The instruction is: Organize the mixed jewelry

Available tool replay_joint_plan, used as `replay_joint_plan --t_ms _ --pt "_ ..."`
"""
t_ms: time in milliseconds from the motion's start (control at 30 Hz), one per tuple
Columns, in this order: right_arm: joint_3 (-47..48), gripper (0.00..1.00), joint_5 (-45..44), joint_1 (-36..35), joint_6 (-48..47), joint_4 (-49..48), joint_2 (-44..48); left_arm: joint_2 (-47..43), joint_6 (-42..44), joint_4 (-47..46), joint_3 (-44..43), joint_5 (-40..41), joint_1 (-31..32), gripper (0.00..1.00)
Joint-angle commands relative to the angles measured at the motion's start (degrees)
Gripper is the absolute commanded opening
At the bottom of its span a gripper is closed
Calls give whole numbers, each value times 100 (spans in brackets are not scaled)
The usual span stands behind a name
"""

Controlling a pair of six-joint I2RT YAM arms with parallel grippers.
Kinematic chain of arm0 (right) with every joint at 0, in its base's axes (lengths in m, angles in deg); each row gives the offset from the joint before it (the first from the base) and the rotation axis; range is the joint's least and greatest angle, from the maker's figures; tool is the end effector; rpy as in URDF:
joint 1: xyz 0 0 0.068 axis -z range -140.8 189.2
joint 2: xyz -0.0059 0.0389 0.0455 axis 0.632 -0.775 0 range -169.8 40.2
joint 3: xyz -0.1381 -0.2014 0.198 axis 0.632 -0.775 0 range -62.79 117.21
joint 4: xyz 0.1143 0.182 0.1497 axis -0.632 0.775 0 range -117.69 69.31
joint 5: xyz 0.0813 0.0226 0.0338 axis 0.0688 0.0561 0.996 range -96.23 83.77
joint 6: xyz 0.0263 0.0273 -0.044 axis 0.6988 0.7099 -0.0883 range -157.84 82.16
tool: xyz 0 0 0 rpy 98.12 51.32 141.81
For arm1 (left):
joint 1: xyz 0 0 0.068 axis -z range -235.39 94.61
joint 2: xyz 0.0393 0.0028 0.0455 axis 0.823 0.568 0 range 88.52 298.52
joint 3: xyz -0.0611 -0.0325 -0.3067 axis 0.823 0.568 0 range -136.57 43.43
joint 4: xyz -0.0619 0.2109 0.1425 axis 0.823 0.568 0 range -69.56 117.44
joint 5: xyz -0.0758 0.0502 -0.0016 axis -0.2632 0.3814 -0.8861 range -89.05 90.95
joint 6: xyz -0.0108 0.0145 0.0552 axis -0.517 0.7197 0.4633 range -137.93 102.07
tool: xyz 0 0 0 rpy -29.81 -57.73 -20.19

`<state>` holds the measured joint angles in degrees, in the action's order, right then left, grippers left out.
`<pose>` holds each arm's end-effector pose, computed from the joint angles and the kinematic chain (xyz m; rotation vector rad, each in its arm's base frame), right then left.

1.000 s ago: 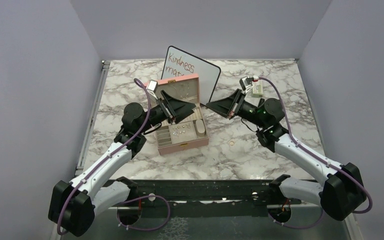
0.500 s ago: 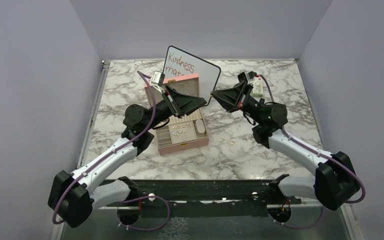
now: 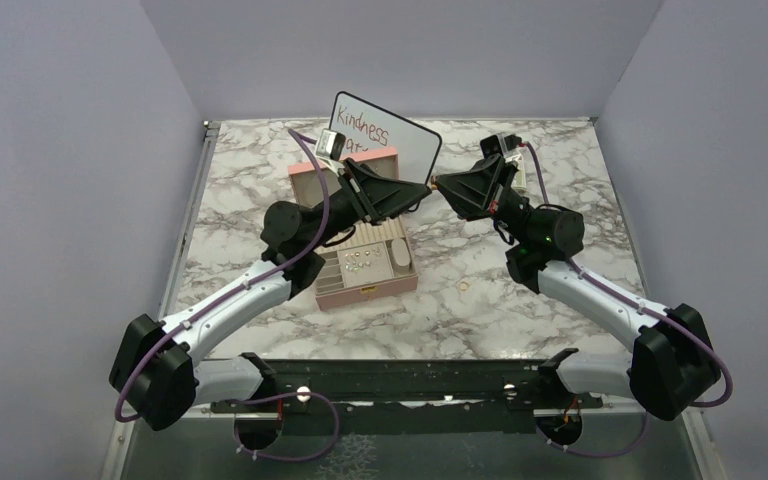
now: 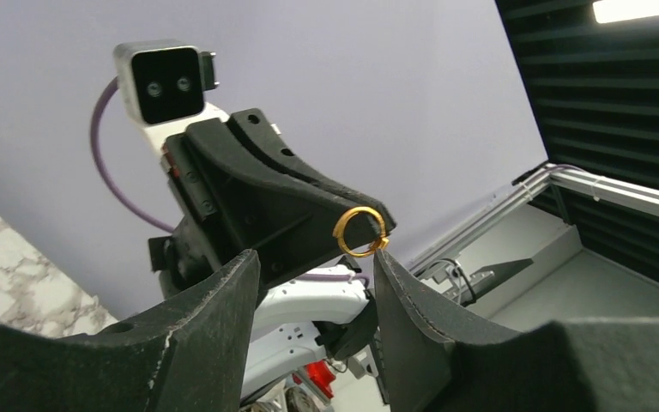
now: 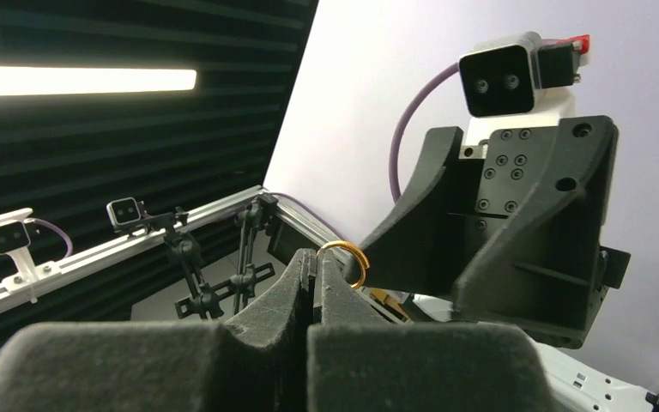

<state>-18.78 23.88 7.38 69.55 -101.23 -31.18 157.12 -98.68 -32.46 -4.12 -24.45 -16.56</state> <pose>0.1961 0.1463 0.4240 0.0839 1.1952 2.4142 0.1865 -0.1727 0.4258 0.0257 1.3333 -2.0611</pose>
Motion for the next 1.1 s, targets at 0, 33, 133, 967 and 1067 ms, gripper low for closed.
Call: replay_joint_plan --t_ms 0,33,133,967,1067 --pt "139 1 37 -27 127 -354 -36 127 -92 -589 -281 41 135 52" --pt "134 1 39 -27 144 -381 -49 171 -147 -690 -281 30 151 52" --pt "67 1 -10 -27 229 -485 -77 321 -388 -1091 -267 -24 179 49" --pt "25 1 133 -27 304 -574 -118 664 -707 -1806 -327 -121 219 32" --pt "5 1 136 -29 338 -579 -107 667 -695 -1819 -376 -131 216 31"
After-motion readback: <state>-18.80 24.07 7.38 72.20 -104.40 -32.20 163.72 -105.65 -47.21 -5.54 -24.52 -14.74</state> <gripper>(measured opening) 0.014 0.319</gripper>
